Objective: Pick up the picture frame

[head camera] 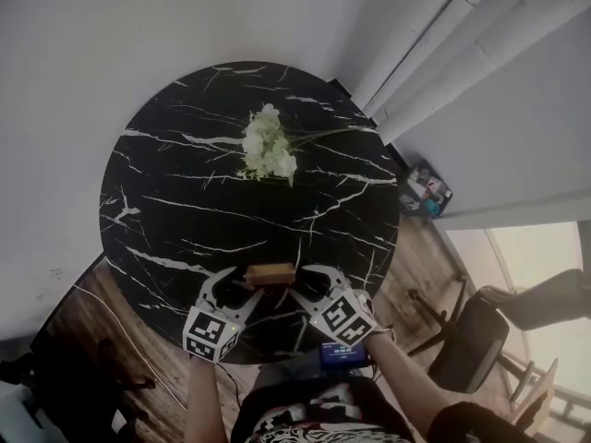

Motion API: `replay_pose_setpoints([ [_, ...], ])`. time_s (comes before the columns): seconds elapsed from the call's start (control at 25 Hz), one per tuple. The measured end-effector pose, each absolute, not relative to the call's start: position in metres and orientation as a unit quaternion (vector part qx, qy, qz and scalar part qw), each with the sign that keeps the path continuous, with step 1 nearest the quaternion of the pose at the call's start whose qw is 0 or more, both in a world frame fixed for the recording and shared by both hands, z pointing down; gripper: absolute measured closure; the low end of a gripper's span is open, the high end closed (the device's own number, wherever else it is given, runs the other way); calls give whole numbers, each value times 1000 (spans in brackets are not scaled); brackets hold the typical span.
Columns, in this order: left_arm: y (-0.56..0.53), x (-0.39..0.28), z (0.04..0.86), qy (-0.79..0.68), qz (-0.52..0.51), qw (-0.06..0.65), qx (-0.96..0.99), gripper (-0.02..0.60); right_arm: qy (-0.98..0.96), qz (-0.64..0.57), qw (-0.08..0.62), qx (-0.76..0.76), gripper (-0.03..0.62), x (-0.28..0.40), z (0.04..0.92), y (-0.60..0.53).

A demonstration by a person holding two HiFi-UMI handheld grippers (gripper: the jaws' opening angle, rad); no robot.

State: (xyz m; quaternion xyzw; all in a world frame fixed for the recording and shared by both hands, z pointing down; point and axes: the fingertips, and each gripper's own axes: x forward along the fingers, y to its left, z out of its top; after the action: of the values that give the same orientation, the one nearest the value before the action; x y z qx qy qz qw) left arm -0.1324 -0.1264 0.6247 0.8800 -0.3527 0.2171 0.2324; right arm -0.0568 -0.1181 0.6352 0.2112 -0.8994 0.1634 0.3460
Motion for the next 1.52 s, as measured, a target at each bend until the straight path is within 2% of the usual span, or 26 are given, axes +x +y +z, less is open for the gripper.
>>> replay_pose_setpoints([
  [0.28,-129,-116,630,-323,244,198,893,322,-889,159,380,200,470,-59,651,-120],
  [0.56,-133,-108,635,-330,248,188,891,318,-892,171,369,197,470,-61,652,-122],
  [1.08,-129,-110,635,-311,226,266,884,379,-885,213,362,203,471,-57,650,-128],
  [1.52,-132,-108,629,-302,163,366,865,383,-889,218,352,195,471,-51,636,-133],
])
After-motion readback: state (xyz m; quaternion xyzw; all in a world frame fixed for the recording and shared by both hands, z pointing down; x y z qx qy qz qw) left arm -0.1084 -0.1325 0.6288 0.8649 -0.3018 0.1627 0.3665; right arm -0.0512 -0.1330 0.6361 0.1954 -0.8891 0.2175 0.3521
